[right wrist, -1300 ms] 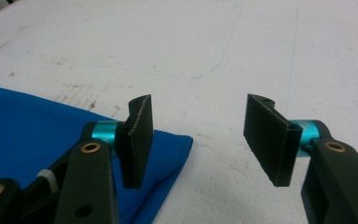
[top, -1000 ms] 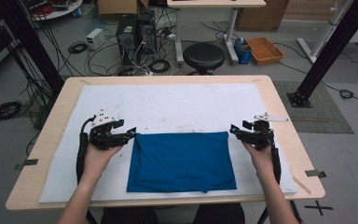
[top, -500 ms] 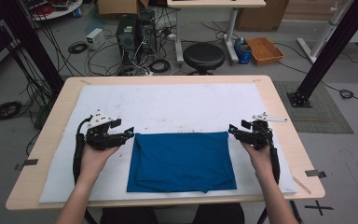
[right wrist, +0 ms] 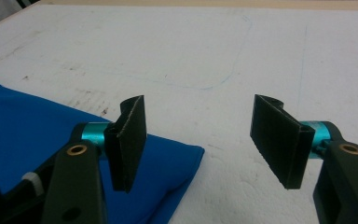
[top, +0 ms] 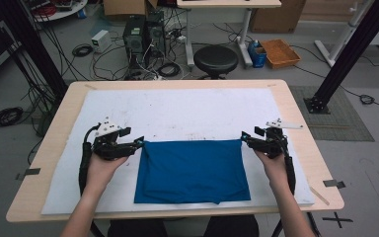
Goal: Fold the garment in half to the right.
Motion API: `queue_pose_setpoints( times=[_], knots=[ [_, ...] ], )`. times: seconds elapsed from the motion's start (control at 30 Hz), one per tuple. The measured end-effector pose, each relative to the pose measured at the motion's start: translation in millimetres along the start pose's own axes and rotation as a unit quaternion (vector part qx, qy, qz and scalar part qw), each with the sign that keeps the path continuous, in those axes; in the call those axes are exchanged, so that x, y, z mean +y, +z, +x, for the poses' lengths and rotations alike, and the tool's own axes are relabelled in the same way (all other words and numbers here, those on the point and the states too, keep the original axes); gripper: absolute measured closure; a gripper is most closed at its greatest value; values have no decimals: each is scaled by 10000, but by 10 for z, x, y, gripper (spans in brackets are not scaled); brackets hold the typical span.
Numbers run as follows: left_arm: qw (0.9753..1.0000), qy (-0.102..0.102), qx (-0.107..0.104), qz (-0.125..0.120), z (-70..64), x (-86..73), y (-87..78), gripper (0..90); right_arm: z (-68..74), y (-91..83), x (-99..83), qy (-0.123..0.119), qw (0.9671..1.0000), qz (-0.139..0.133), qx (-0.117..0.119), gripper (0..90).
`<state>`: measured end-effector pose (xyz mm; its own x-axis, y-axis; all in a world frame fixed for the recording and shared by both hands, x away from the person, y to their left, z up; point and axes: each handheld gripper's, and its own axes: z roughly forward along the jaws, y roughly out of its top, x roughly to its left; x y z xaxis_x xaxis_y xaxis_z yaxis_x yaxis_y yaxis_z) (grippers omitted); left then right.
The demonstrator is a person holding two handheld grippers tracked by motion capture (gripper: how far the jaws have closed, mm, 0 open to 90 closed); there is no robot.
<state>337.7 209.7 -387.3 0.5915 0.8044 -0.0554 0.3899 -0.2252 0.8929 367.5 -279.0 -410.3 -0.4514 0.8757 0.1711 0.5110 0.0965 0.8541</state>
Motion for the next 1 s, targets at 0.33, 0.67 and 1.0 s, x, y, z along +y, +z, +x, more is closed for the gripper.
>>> queue_pose_setpoints(
  times=[0.33,0.67,1.0],
  knots=[
    [9999,-40,-73,-84,-145,-79,-243,354,3,-26,11,30,10000,-63,47,360],
    [9999,-100,127,63,-254,-375,-530,354,115,-19,68,-34,9998,-103,180,358],
    [9993,-233,105,277,-325,-629,-585,355,388,145,194,-288,9985,-62,472,352]
  ],
)
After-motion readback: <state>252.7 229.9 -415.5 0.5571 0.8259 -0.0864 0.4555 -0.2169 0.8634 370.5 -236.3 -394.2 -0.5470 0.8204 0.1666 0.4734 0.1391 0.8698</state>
